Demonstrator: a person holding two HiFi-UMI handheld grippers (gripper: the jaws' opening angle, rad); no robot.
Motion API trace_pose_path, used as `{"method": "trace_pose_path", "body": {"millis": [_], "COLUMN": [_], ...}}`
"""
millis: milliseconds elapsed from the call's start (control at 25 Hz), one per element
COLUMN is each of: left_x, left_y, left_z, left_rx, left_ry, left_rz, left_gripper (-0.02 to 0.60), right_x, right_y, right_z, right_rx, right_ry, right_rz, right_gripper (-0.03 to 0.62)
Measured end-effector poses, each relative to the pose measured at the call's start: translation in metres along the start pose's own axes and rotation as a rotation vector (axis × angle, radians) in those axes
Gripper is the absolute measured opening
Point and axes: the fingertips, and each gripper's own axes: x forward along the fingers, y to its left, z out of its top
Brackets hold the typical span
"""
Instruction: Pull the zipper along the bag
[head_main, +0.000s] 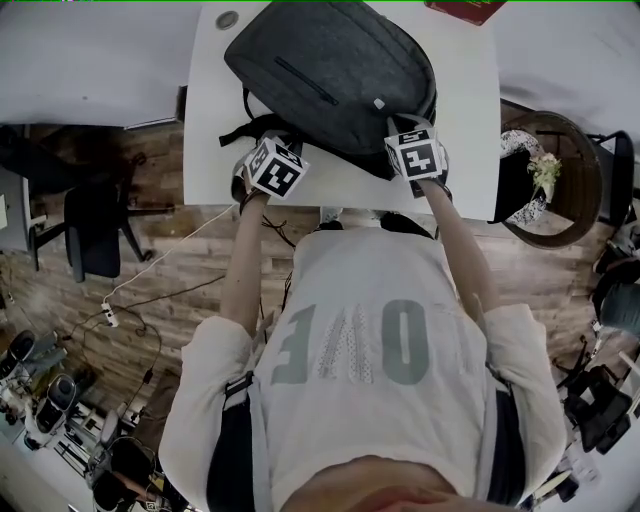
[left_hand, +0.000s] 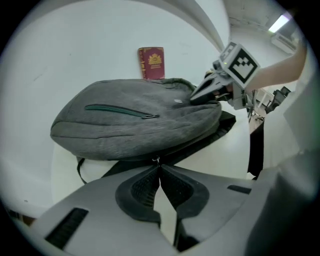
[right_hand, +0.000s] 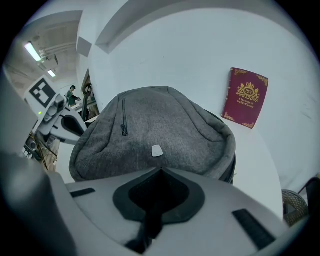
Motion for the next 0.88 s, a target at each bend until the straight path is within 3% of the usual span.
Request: {"method": "trace_pose_path", "body": {"millis": [200, 400, 560, 680, 880], "left_x": [-0.001, 0.001, 0.002, 0.005, 0.006], "left_y": [-0.033, -0.061, -0.097, -0.113, -0.11], "left_z": [0.011, 0.025, 0.051, 0.064, 0.062], "left_rx": [-0.058, 0.027, -0.01, 0.006, -0.046], "left_ry": [-0.029, -0.034, -0.122, -0.117, -0.124], "left_rz": [-0.015, -0.072, -0.171, -0.162, -0.135], "left_gripper": [0.029, 0.029, 0.031, 0.031, 0.029], "right_x": [0.001, 0.004, 0.007, 0.006, 0.002], "right_y": [0.002, 0.006, 0.007, 0.007, 0.009], "right_z": [0.003, 0.004, 0.006, 0.006, 0.005], "right_rx": [0.013, 0.019, 0.027, 0.032, 0.021], "right_ry": [-0.004, 0.002, 0.005, 0.007, 0.013], "right_rz": [0.013, 0.026, 0.034, 0.039, 0.088], "right_gripper": [0.025, 0.025, 0.025, 0.025, 0.025]}}
